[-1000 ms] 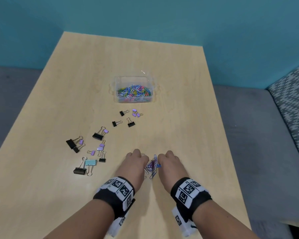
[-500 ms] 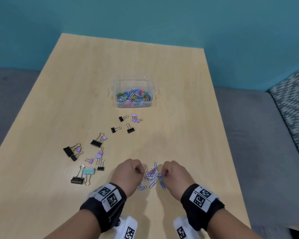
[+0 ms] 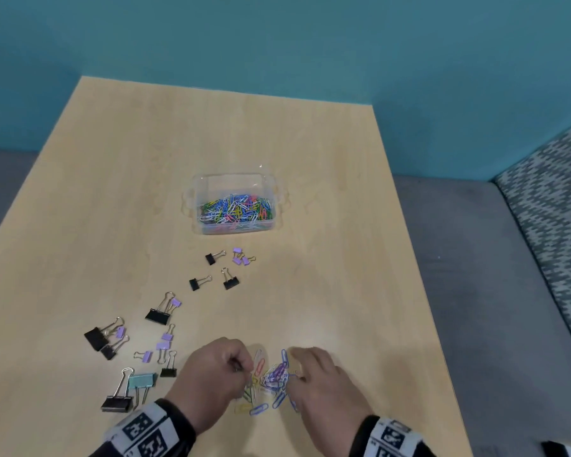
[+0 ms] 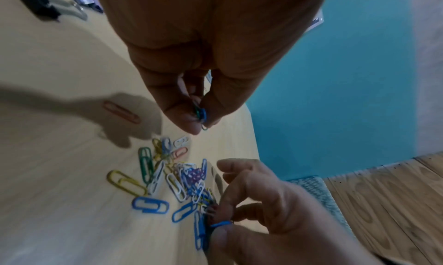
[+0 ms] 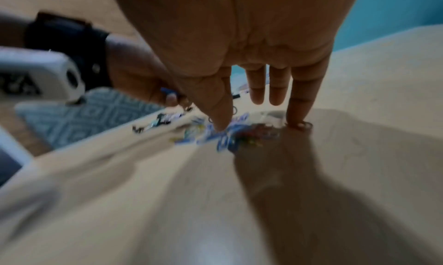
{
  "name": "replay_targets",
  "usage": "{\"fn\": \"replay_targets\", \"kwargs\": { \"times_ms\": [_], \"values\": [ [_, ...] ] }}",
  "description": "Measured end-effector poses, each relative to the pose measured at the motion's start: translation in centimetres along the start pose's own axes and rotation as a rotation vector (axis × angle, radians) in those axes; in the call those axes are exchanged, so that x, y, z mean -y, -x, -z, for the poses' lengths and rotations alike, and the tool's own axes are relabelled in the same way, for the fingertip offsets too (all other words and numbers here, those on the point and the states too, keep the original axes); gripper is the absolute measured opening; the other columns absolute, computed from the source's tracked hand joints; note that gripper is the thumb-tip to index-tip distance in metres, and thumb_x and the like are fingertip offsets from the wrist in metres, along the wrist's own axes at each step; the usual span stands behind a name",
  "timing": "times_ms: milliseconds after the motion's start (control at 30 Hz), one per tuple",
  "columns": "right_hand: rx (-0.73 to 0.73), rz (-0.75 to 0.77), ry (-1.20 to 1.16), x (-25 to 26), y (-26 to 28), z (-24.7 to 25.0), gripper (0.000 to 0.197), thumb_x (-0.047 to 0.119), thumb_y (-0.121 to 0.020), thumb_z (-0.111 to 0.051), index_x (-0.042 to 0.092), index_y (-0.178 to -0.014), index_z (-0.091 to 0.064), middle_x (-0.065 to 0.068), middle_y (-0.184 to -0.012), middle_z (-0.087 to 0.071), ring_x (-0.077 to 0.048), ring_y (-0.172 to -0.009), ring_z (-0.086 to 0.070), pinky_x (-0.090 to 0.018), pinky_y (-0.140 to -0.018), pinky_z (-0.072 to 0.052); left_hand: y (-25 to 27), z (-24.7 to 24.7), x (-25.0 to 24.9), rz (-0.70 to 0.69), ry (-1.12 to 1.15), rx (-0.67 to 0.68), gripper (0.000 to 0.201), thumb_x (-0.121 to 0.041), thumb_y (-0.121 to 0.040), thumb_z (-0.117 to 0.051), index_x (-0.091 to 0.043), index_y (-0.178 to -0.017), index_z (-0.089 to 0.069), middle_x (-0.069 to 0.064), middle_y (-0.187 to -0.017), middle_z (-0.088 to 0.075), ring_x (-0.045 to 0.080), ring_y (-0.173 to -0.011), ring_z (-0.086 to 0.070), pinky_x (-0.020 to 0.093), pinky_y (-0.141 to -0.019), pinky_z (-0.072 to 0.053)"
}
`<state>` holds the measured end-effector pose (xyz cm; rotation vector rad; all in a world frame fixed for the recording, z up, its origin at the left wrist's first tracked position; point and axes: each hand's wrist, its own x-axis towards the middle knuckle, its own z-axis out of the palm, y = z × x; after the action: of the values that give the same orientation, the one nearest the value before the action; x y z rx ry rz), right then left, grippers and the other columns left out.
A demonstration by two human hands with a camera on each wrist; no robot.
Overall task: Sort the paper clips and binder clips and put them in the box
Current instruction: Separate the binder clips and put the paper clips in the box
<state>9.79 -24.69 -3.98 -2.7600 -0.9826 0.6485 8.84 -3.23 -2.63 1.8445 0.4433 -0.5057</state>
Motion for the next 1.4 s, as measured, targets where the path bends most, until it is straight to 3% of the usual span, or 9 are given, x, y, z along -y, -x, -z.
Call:
{"fn": "replay_targets", "kwargs": {
  "times_ms": [200,300,433,567,800,1000,1200,1300,1400],
  "values": [
    [-0.018,0.021,0.039,0.4,-0.3,-1.0,0.043,0.002,-0.042,-0.043,0.023,-0.08,-0.042,0.001,-0.086,-0.051,-0.021,-0.078,-0.045,-0.026,-0.049,-0.044,0.1,-0.7,0.8,0.042,0.008,-0.001,0.027,0.009,-0.073,-0.062,-0.017,-0.062,-0.063,-0.003,-0.051,-0.056,0.015,-0.047,-0.058,0.028,-0.055,-0.05],
    [0.008,-0.006,-0.034,0.1,-1.1,-0.9,0.048,-0.003,-0.045,-0.059,0.024,-0.081,-0.042,0.002,-0.085,-0.049,-0.02,-0.075,-0.048,-0.025,-0.056,-0.042,0.0,-0.6,0.9,0.056,0.028,0.008,0.029,0.009,-0.074,-0.061,-0.017,-0.062,-0.062,-0.003,-0.049,-0.056,0.013,-0.047,-0.058,0.029,-0.056,-0.048],
    [0.007,-0.212,-0.448,-1.2,-2.3,0.7,0.026,-0.003,-0.069,-0.048,0.023,-0.072,-0.047,0.006,-0.079,-0.047,-0.014,-0.073,-0.045,-0.023,-0.064,-0.029,-0.6,0.0,0.7,0.066,0.088,-0.029,0.026,0.008,-0.071,-0.064,-0.016,-0.062,-0.064,-0.001,-0.052,-0.059,0.017,-0.048,-0.059,0.033,-0.058,-0.052],
    [-0.007,-0.469,-1.071,-2.4,-3.1,3.6,0.026,-0.011,-0.073,-0.054,0.013,-0.067,-0.054,-0.006,-0.059,-0.054,-0.017,-0.05,-0.05,-0.023,-0.05,-0.041,-1.1,0.8,-0.7,0.123,0.243,-0.074,0.024,0.01,-0.074,-0.063,-0.011,-0.062,-0.066,0.003,-0.053,-0.057,0.014,-0.046,-0.053,0.035,-0.061,-0.057],
    [-0.169,-0.42,-1.602,-2.8,-10.4,12.6,0.029,-0.019,-0.084,-0.052,0.008,-0.073,-0.05,-0.01,-0.062,-0.049,-0.018,-0.045,-0.05,-0.022,-0.043,-0.046,-6.3,5.5,-6.5,0.083,0.468,-0.211,0.02,0.013,-0.078,-0.062,-0.005,-0.071,-0.062,0.011,-0.068,-0.055,0.017,-0.048,-0.055,0.034,-0.064,-0.051],
    [-0.284,-0.402,-1.529,-2.1,-19.3,18.1,0.029,-0.014,-0.085,-0.056,0.011,-0.071,-0.05,-0.01,-0.073,-0.054,-0.017,-0.055,-0.054,-0.025,-0.052,-0.053,-12.6,10.1,-11.7,-0.024,0.47,-0.361,0.024,0.015,-0.078,-0.06,-0.006,-0.067,-0.059,0.01,-0.068,-0.055,0.021,-0.056,-0.054,0.027,-0.054,-0.058],
    [-0.176,-0.458,-1.164,-1.5,-23.5,19.8,0.021,0.004,-0.085,-0.066,0.011,-0.103,-0.057,-0.012,-0.091,-0.058,-0.026,-0.073,-0.061,-0.048,-0.077,-0.058,-16.3,11.5,-13.7,-0.034,0.262,-0.384,0.023,0.005,-0.079,-0.061,-0.015,-0.088,-0.068,0.004,-0.077,-0.059,0.022,-0.07,-0.06,0.043,-0.082,-0.057],
    [-0.155,-0.437,-0.741,-2.6,-22.8,19.7,0.044,0.02,-0.088,-0.064,0.016,-0.13,-0.051,-0.007,-0.116,-0.057,-0.028,-0.095,-0.06,-0.043,-0.085,-0.056,-15.7,12.0,-12.5,-0.025,0.109,-0.359,0.042,-0.005,-0.082,-0.061,-0.018,-0.122,-0.06,0.005,-0.117,-0.059,0.024,-0.103,-0.059,0.043,-0.096,-0.05],
    [-0.173,-0.324,-0.453,-3.4,-19.1,17.8,0.048,0.026,-0.092,-0.057,0.015,-0.138,-0.046,-0.008,-0.137,-0.053,-0.025,-0.118,-0.054,-0.028,-0.095,-0.041,-12.2,11.1,-11.0,-0.12,0.014,-0.346,0.04,-0.008,-0.084,-0.059,-0.018,-0.122,-0.06,0.004,-0.125,-0.059,0.018,-0.099,-0.059,0.032,-0.09,-0.047]
  ]
}}
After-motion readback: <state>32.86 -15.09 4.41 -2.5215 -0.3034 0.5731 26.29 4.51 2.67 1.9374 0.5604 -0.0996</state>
